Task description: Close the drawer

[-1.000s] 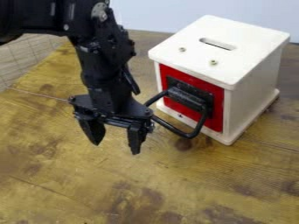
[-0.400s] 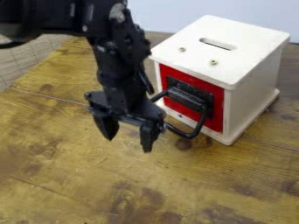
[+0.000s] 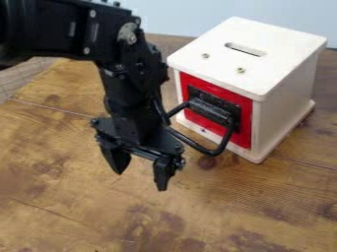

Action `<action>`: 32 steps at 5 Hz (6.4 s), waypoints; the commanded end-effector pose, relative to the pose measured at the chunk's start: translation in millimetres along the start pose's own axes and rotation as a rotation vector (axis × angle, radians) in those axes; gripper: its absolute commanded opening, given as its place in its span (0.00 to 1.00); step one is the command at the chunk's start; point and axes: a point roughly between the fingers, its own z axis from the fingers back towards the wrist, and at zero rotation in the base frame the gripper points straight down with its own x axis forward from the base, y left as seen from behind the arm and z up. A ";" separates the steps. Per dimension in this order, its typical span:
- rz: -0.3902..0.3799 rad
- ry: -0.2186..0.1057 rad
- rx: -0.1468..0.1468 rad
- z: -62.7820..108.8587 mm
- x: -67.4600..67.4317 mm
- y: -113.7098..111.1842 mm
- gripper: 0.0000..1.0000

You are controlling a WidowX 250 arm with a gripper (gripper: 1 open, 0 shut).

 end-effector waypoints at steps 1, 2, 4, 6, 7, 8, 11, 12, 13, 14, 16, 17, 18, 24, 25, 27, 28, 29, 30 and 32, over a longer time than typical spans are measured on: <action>0.071 -0.061 0.003 18.3 4.9 27.2 1.00; 0.114 -0.058 0.015 14.5 17.8 35.0 1.00; 0.141 -0.066 0.023 20.2 44.2 30.8 1.00; 0.059 -0.074 0.016 35.0 39.4 2.2 1.00; 0.077 -0.073 0.022 50.8 29.7 -1.5 1.00; 0.085 -0.099 0.018 65.9 18.8 0.2 1.00; 0.059 -0.154 0.075 27.5 26.7 7.6 1.00; 0.088 -0.115 0.065 27.9 23.0 10.4 1.00; 0.133 -0.092 0.051 31.3 21.4 16.0 1.00; 0.131 -0.098 0.058 24.3 10.0 11.1 1.00; 0.153 -0.089 0.082 2.6 16.0 23.2 1.00; 0.173 -0.080 0.096 -11.6 28.8 38.8 1.00; 0.212 -0.068 0.107 -15.6 33.2 40.6 1.00; 0.105 -0.029 0.077 -16.9 39.0 38.9 1.00; 0.045 -0.027 0.065 -18.4 33.4 29.3 1.00; -0.015 -0.021 0.050 -1.7 28.3 19.6 1.00; -0.009 -0.016 0.050 9.1 31.3 22.8 1.00; 0.001 -0.016 0.043 25.0 31.9 22.6 1.00; 0.042 -0.017 0.044 38.7 36.1 22.2 1.00; 0.026 -0.055 0.035 61.6 22.3 7.4 1.00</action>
